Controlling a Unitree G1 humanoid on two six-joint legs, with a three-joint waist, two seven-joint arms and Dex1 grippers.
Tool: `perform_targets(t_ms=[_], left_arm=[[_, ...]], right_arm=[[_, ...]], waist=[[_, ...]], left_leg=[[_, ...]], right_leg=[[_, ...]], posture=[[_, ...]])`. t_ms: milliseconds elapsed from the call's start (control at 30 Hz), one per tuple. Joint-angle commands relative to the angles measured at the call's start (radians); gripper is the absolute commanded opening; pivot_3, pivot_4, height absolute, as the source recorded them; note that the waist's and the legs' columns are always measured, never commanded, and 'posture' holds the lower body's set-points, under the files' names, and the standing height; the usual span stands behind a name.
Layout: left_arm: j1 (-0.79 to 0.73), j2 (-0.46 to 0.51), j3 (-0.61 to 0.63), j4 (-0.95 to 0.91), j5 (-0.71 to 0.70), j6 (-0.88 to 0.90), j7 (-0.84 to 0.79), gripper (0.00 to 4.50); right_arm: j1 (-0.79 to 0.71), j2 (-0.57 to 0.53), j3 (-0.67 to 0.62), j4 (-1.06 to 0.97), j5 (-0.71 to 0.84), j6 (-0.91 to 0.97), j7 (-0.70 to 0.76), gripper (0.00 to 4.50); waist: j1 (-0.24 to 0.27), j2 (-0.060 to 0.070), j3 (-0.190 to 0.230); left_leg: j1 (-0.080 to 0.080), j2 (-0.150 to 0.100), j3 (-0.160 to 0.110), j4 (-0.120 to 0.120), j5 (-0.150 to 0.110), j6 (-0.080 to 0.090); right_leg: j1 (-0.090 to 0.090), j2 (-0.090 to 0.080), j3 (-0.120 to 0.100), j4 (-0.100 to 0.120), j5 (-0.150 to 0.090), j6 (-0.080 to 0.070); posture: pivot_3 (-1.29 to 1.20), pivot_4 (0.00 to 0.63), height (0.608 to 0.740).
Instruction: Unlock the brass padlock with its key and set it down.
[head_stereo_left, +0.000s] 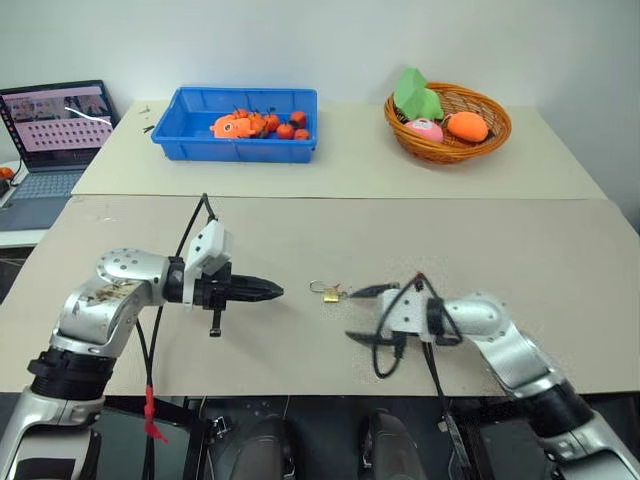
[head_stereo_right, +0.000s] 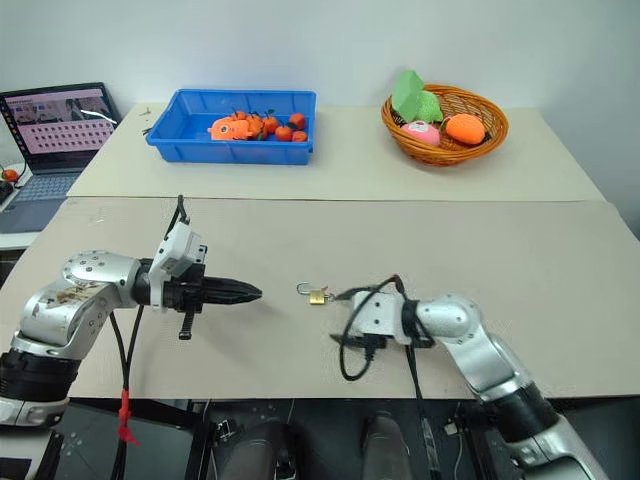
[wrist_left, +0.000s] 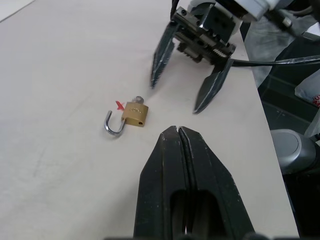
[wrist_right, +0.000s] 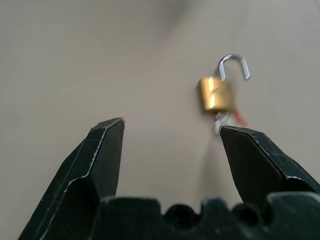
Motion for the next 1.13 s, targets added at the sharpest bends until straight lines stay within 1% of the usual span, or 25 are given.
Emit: perform_targets(t_ms=[33,200,267,333,367,433,500,567,633,700,767,833,967,1133], left_arm=[[0.012,-0.001,0.021,-0.048,-0.011,-0.016,0.009,0.05],[0.037,-0.008,0.019,-0.061,-0.001,-0.032,0.024,0.05],[0.057,-0.019,0.035,-0.080,-0.012,-0.015,0.062,0.05],[0.090,-0.063,0.085,-0.079,-0.020,0.008,0.174,0.05],[0.102,-0.100,0.130,-0.073,-0.027,0.024,0.260,0.05],[0.111,-0.189,0.240,-0.048,-0.028,0.062,0.474,0.05],[0.109,-0.283,0.363,-0.021,-0.017,0.067,0.690,0.05],[0.116,-0.346,0.450,-0.005,0.016,0.046,0.855,0.05],[0.119,-0.389,0.513,0.014,0.062,0.002,0.993,0.05],[0.114,-0.412,0.536,0.049,0.113,-0.061,1.080,0.05],[0.103,-0.421,0.527,0.136,0.172,-0.137,1.133,0.05],[0.085,-0.422,0.515,0.246,0.206,-0.220,1.142,0.05],[0.030,-0.418,0.498,0.390,0.218,-0.313,1.121,0.05],[-0.011,-0.414,0.476,0.494,0.223,-0.398,1.090,0.05]], right_arm=[[0.003,0.023,-0.096,-0.056,0.109,0.151,-0.044,3.70],[0.001,0.068,-0.129,-0.069,0.114,0.216,-0.134,3.70],[0.016,0.089,-0.148,-0.098,0.127,0.253,-0.178,3.70],[0.050,0.120,-0.195,-0.147,0.148,0.315,-0.248,3.70],[0.076,0.136,-0.227,-0.176,0.158,0.346,-0.289,3.70],[0.133,0.179,-0.301,-0.229,0.147,0.393,-0.405,3.70],[0.171,0.255,-0.389,-0.270,0.133,0.446,-0.549,3.70],[0.188,0.320,-0.452,-0.299,0.108,0.480,-0.673,3.70],[0.179,0.388,-0.509,-0.289,0.058,0.489,-0.817,3.70],[0.165,0.430,-0.539,-0.243,-0.020,0.479,-0.955,3.70],[0.159,0.453,-0.532,-0.192,-0.050,0.448,-1.005,3.70],[0.154,0.457,-0.502,-0.137,-0.068,0.411,-1.010,3.70],[0.133,0.452,-0.493,-0.051,-0.081,0.355,-1.020,3.70],[0.128,0.429,-0.486,0.002,-0.101,0.301,-1.019,3.70]], waist=[[0.000,0.000,0.000],[0.003,0.000,0.000],[0.004,0.000,0.000],[0.005,0.000,0.000],[0.005,0.000,0.000],[0.012,0.000,0.000],[0.016,0.000,0.000],[0.016,0.000,0.000],[0.015,0.001,-0.001],[0.016,0.001,0.000],[0.017,0.001,-0.001],[0.016,0.001,-0.001],[0.015,0.001,-0.001],[0.008,0.001,-0.001]], left_leg=[[0.000,0.000,0.000,0.000,0.000,0.000],[0.000,0.001,0.000,-0.001,0.000,-0.001],[0.000,0.001,0.000,-0.002,0.000,-0.001],[0.000,0.001,0.000,-0.003,0.000,0.000],[0.000,0.001,0.000,-0.003,0.000,0.000],[0.000,0.000,0.000,-0.003,0.000,0.000],[0.000,0.001,-0.002,-0.003,0.001,-0.001],[0.002,0.001,-0.002,-0.003,0.001,-0.001],[0.006,0.001,-0.002,-0.004,0.001,-0.001],[0.011,0.001,-0.002,-0.005,0.001,-0.001],[0.013,0.001,-0.001,-0.006,0.000,-0.001],[0.013,0.000,-0.001,-0.006,0.000,-0.001],[0.013,0.000,-0.001,-0.005,0.000,-0.001],[0.011,0.000,-0.001,-0.005,0.000,0.000]], right_leg=[[0.000,0.000,0.000,0.000,0.000,0.000],[0.000,0.001,0.000,-0.002,0.001,-0.001],[0.000,0.001,0.000,-0.004,0.001,0.000],[0.000,0.001,0.000,-0.005,0.001,0.000],[0.000,0.001,0.000,-0.005,0.001,0.000],[0.002,0.001,-0.001,-0.006,0.002,0.001],[0.003,0.001,-0.002,-0.007,0.003,0.001],[0.005,0.001,-0.002,-0.007,0.004,0.001],[0.009,0.002,-0.001,-0.008,0.005,0.000],[0.014,0.002,-0.001,-0.009,0.004,0.001],[0.016,0.002,-0.001,-0.009,0.004,0.001],[0.016,0.002,-0.001,-0.009,0.004,0.001],[0.015,0.002,-0.001,-0.008,0.004,0.001],[0.014,0.002,-0.001,-0.008,0.003,0.001]], posture=[[0.00,0.150,0.664],[0.00,0.150,0.664],[0.00,0.150,0.664],[0.00,0.150,0.664],[0.00,0.150,0.664],[0.00,0.150,0.664],[0.00,0.150,0.664],[0.00,0.150,0.664],[0.00,0.150,0.664],[0.00,0.150,0.664],[0.00,0.150,0.664],[0.00,0.150,0.664],[0.00,0.150,0.664],[0.00,0.150,0.664]])
